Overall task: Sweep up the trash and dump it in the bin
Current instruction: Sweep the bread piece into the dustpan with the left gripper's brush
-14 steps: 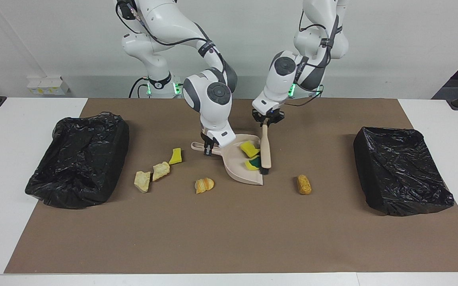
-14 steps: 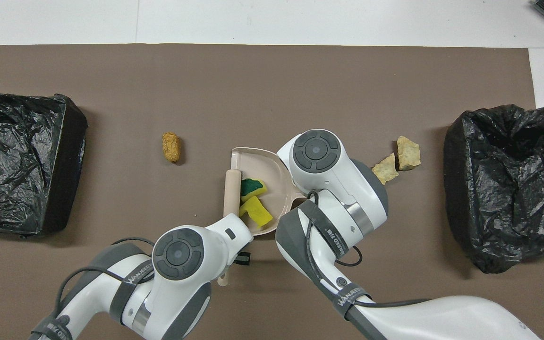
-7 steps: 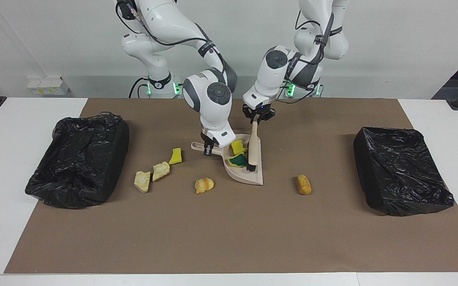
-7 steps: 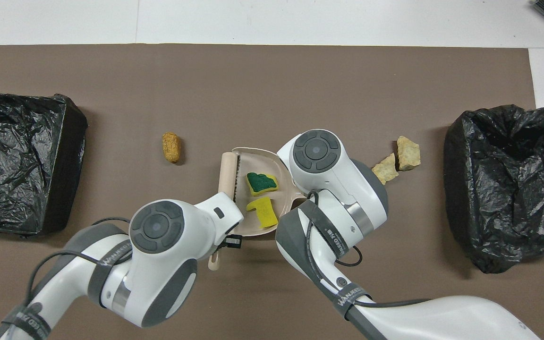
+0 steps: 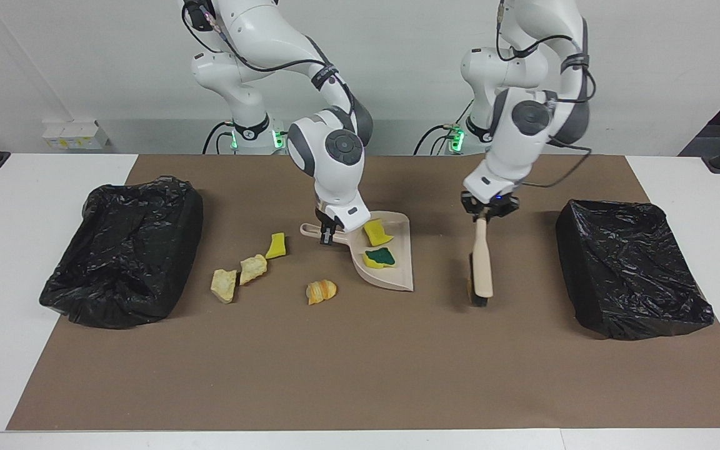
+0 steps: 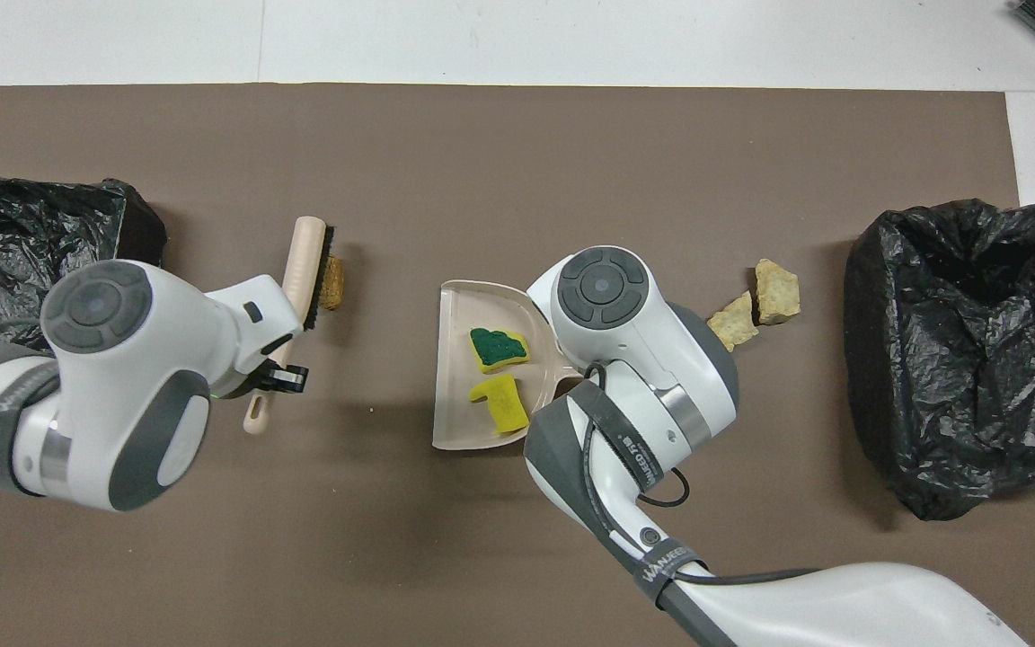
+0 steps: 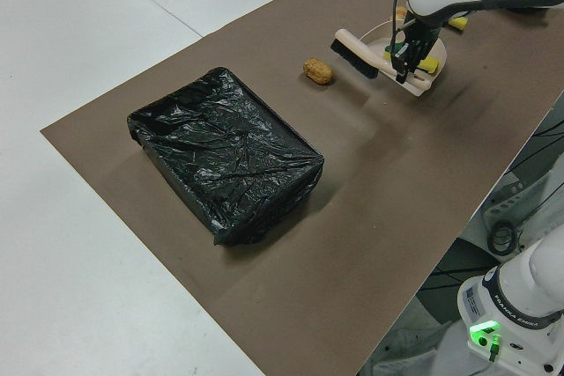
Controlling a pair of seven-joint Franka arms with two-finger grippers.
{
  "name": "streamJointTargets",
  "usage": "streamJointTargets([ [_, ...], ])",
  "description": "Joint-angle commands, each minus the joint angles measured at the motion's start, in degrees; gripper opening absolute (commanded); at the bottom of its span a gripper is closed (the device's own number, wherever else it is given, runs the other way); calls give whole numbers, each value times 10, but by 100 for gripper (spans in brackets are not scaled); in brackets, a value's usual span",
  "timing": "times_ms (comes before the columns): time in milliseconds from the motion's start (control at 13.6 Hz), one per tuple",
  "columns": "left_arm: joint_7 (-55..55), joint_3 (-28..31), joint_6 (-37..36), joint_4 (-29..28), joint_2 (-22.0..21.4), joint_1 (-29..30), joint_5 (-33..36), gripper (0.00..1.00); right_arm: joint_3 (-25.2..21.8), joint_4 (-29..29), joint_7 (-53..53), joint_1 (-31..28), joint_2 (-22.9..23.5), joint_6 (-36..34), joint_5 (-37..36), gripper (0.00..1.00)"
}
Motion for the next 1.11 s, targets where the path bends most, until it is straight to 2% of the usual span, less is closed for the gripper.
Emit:
streamJointTargets([
  [0,63,-8,-14,29,29,27,47,0,2,-7,-8,-6,-3,7,-10,0],
  [147,78,-9,-12,23,42,26,49,0,2,-7,-8,-6,-3,8,-10,0],
  [369,99,-14,-20,-7,30,13,48,0,2,-7,-8,-6,-3,8,-10,0],
  [516,99,-15,-22,-26,15,-22,35,0,2,-8,-8,-6,-3,8,-10,0],
  [664,83,-14,-44,-38,0,-62,-14,0,2,-12,-7,-6,-4,10,-10,0],
  [1032,-44,-15,-51,-42,-13,-165,-88,0,2,-17,-7,-7,-6,13,-10,0],
])
